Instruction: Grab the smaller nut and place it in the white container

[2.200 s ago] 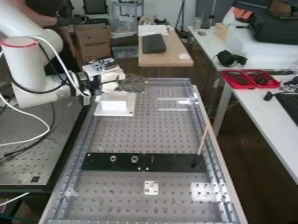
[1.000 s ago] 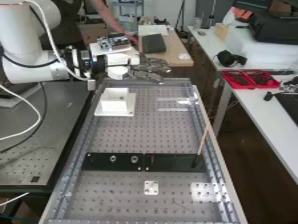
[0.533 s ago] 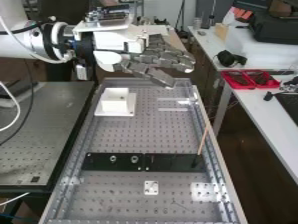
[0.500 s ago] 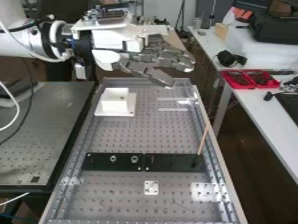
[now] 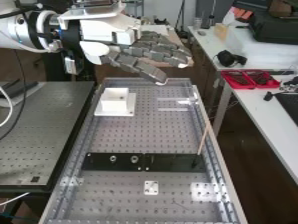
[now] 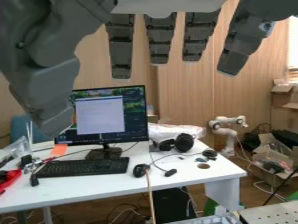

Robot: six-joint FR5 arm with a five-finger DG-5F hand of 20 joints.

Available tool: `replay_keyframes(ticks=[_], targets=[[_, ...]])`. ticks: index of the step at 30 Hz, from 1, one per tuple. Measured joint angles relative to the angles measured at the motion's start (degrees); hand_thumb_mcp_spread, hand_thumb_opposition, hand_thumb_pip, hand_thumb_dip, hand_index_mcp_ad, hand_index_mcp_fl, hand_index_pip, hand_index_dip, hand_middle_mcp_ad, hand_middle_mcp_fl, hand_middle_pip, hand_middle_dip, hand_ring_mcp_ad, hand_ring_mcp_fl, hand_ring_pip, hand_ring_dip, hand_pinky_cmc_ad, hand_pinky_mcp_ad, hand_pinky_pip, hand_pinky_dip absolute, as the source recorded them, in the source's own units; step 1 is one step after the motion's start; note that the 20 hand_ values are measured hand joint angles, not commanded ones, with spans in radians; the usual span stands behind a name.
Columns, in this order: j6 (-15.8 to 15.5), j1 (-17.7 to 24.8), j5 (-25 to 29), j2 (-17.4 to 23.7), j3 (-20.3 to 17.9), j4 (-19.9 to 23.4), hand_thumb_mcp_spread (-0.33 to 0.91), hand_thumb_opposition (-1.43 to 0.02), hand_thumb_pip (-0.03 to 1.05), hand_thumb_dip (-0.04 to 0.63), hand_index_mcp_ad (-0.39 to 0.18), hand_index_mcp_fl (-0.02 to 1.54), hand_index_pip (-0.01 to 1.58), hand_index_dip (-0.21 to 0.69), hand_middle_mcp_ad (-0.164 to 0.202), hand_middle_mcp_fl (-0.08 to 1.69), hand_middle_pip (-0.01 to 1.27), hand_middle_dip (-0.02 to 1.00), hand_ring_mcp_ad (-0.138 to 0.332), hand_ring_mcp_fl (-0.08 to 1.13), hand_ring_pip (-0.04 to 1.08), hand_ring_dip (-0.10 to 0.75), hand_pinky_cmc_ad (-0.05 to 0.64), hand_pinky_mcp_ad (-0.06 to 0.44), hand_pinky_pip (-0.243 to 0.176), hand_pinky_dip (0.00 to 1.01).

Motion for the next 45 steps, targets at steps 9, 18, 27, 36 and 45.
replay_keyframes(ticks=[9, 18, 27, 36, 45], targets=[[-0.3, -0.4, -1.2, -0.5, 1.3, -1.3, 0.19, -0.74, 0.70, 0.155, -0.122, 0.01, 0.58, 0.159, 0.072, -0.02, 0.12, 0.23, 0.143, 0.00, 0.07, 0.113, 0.368, 0.288, -0.080, 0.29], [-0.4, -1.2, -2.6, -0.7, 2.1, -2.8, 0.19, -0.74, 0.70, 0.155, -0.122, 0.01, 0.51, 0.161, 0.072, -0.02, 0.12, 0.23, 0.140, 0.00, 0.07, 0.113, 0.368, 0.288, -0.080, 0.29], [-1.3, -2.3, -5.2, 0.2, 1.1, -3.7, 0.19, -0.74, 0.70, 0.159, -0.122, 0.03, 0.26, 0.183, 0.072, -0.02, 0.12, 0.23, 0.140, 0.00, 0.07, 0.113, 0.368, 0.290, -0.080, 0.29], [-1.0, -3.1, -7.6, 2.0, -1.3, -3.0, 0.19, -0.74, 0.70, 0.159, -0.126, 0.04, 0.15, 0.218, 0.072, -0.02, 0.12, 0.23, 0.140, 0.00, 0.07, 0.113, 0.367, 0.288, -0.080, 0.29], [-1.3, -3.7, -9.2, 2.3, -1.6, -3.2, 0.20, -0.73, 0.70, 0.159, -0.122, 0.05, 0.14, 0.236, 0.072, -0.02, 0.12, 0.24, 0.140, 0.00, 0.07, 0.113, 0.379, 0.290, -0.080, 0.29]])
